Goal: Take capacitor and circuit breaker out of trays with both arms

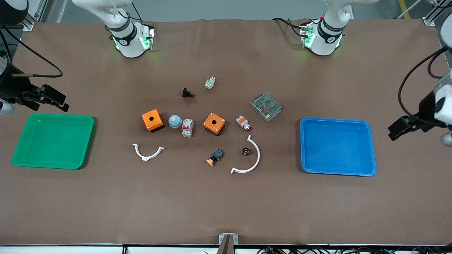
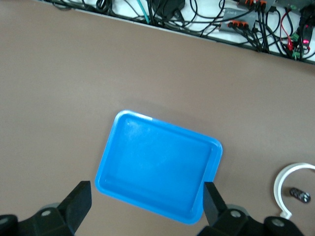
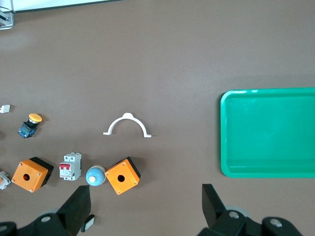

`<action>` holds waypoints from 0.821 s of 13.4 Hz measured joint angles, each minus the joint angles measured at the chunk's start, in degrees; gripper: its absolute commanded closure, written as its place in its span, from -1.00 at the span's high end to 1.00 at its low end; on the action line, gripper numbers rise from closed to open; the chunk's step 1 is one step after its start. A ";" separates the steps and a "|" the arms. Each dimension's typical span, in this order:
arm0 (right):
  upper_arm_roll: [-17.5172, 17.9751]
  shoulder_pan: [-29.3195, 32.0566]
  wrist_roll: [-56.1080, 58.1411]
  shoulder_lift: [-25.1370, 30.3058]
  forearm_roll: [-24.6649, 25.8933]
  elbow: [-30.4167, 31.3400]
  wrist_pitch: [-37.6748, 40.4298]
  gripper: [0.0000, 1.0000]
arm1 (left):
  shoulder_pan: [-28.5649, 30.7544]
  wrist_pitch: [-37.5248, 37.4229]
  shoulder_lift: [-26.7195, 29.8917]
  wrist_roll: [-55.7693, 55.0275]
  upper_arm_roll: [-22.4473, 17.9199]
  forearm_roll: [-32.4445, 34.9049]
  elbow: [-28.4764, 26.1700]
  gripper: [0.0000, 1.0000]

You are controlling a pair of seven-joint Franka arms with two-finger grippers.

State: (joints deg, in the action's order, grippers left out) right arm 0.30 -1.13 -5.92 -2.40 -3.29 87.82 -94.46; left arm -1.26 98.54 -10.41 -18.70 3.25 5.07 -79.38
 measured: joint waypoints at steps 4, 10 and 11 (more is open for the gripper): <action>-0.02 0.07 0.00 -0.02 0.08 -0.43 0.00 1.00 | -0.01 -6.23 3.61 1.12 0.19 -0.30 -0.09 1.00; -0.03 1.92 0.22 -0.03 0.13 -1.34 0.08 1.00 | 2.50 -13.04 6.89 8.27 0.09 -4.40 -0.48 1.00; 0.02 1.92 0.22 -0.04 0.13 -1.34 0.08 1.00 | 2.57 -13.60 7.20 8.31 0.09 -4.58 -0.66 1.00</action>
State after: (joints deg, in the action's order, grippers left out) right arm 0.32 0.79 -5.70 -2.44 -3.16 86.48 -94.38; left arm 1.31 84.95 -3.21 -10.39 3.34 0.49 -80.04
